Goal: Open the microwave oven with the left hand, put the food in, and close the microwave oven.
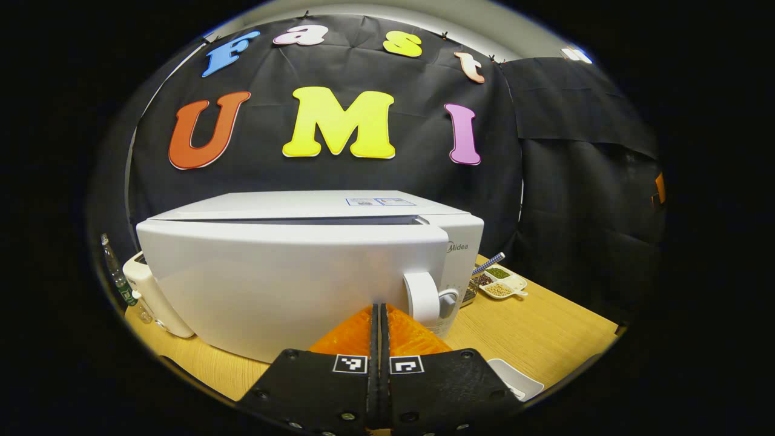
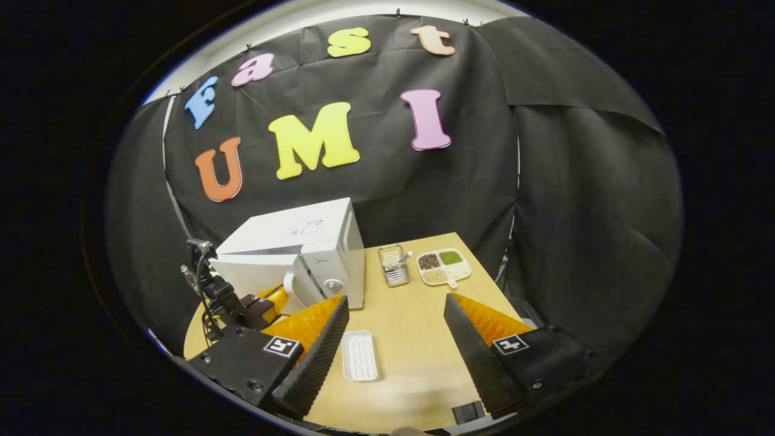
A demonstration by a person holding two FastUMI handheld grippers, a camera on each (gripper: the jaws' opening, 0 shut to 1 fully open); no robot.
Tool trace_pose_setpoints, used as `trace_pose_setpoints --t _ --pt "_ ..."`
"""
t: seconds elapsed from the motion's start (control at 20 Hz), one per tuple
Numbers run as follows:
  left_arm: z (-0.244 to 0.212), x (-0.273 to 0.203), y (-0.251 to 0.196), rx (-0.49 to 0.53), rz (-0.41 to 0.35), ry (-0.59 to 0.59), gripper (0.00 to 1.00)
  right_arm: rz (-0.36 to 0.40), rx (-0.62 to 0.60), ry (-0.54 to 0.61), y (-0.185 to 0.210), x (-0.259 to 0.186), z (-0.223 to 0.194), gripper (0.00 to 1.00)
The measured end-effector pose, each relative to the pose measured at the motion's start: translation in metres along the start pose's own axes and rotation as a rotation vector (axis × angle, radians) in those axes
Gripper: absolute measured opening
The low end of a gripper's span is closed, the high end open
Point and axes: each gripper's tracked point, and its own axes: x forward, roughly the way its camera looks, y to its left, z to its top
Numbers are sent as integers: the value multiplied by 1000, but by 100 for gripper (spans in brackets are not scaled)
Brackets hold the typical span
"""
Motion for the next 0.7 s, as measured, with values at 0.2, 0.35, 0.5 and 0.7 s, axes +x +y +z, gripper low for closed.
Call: trace_pose_setpoints --t 0.2,0.35,0.5,0.7 --pt "2 14 2 -15 14 -2 0 -1 9 21 -5 11 -2 100" --pt "3 13 1 -15 11 -4 0 5 8 27 -4 17 -1 92" --pt "3 14 3 -16 22 0 0 5 19 47 -5 22 -8 92" --pt "6 24 3 -31 40 13 0 1 16 63 -4 20 -16 92"
